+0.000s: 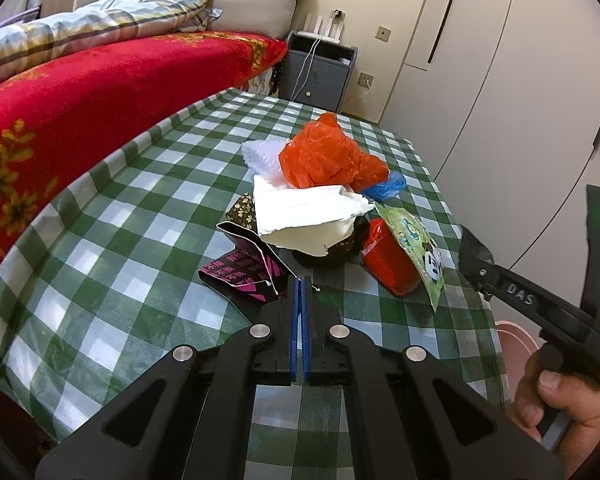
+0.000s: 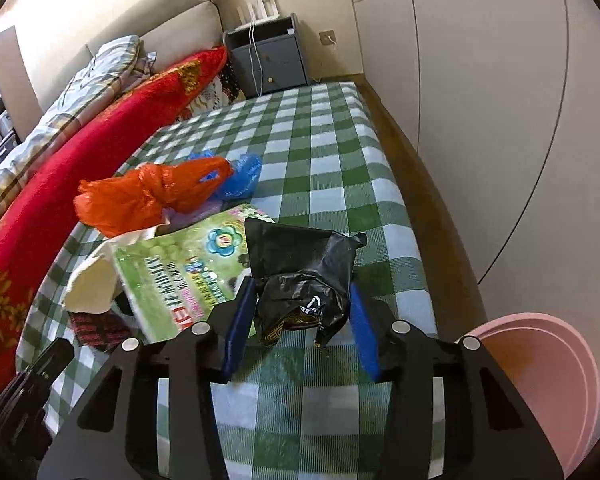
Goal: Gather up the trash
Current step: 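Lift the black plastic bag off the table with the right tool, then open the left tool beside the pink-and-black packet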
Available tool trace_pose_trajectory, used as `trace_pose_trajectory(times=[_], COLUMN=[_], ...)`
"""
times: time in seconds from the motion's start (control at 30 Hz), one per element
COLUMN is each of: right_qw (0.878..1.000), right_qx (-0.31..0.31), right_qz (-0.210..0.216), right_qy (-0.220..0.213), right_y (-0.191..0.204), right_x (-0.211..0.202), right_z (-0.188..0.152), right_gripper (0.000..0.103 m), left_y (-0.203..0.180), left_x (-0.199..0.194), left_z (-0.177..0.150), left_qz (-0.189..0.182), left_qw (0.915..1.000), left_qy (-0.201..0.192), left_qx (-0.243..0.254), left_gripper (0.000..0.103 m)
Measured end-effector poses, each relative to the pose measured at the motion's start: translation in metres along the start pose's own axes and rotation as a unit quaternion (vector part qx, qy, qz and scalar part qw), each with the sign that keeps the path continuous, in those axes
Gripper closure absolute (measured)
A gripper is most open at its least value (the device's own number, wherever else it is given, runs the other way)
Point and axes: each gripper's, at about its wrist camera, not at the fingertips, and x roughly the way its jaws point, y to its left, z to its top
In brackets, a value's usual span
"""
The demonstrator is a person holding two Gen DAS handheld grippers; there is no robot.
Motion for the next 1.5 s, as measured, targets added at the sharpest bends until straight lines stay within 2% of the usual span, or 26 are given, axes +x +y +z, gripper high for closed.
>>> trace_pose_trajectory(times=[0.83,1.13,1.5], right_qw=[0.998,0.997,0.997], right_qx=[-0.022,-0.026,-0.021], right_qz=[0.014,0.011,0.015], right_qy=[-0.049,-0.073,-0.076], right_y=[0.012,0.011,0.008], right_x=[-0.105,-0.144,-0.158], right_z=[-0.020,-0.031,-0.036], right_gripper=[0.057,0.057,0.057], left_y=[-0.001,-0.004,-0.009], left_x=[-0.051,-0.067,-0.081], left_z=[-0.001,-0.003,-0.005], left_qz=[-0.023,-0.055,-0.077], left_qw=[0.9980,0.9952,0.9907], left_qy=[-0.050,-0.072,-0.102], left_qx=[0.032,0.037,0.047], left_gripper=[0.102,0.102,0.102])
